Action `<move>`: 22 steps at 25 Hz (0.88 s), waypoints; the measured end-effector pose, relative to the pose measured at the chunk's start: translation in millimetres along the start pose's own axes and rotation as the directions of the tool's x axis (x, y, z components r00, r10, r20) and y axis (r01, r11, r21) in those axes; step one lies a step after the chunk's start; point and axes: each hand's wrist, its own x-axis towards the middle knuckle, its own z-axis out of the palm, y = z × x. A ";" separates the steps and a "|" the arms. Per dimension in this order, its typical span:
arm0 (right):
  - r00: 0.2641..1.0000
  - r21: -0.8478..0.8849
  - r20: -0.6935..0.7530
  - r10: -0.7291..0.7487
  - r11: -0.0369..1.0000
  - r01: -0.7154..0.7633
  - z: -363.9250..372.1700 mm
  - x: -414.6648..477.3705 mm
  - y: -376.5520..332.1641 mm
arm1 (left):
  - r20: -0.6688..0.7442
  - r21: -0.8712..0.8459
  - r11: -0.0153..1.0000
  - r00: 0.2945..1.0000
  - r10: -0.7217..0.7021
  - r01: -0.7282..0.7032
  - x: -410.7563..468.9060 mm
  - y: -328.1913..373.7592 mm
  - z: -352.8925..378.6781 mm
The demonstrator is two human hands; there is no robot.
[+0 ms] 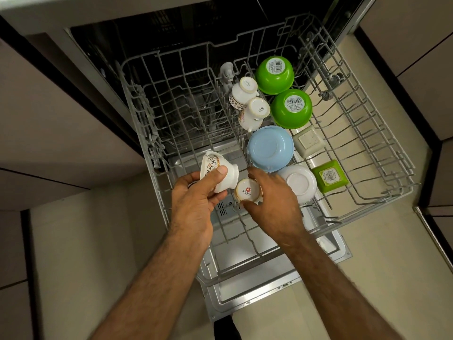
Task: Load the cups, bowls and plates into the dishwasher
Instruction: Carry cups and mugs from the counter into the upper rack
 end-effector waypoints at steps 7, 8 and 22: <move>1.000 0.041 0.008 -0.024 0.999 0.024 -1.4 -3.6 2.2 | -0.001 0.028 0.999 1.000 -0.017 0.017 -1.7 -3.2 0.0; 1.000 0.070 0.021 -0.018 0.997 0.016 -1.5 -4.5 2.6 | 0.001 0.036 0.999 1.000 -0.021 0.021 -2.2 -3.2 -0.3; 0.998 0.846 0.050 -0.024 0.533 -0.029 -25.8 14.3 -15.3 | 0.058 0.124 0.986 0.991 -0.121 0.113 -3.4 -3.4 9.6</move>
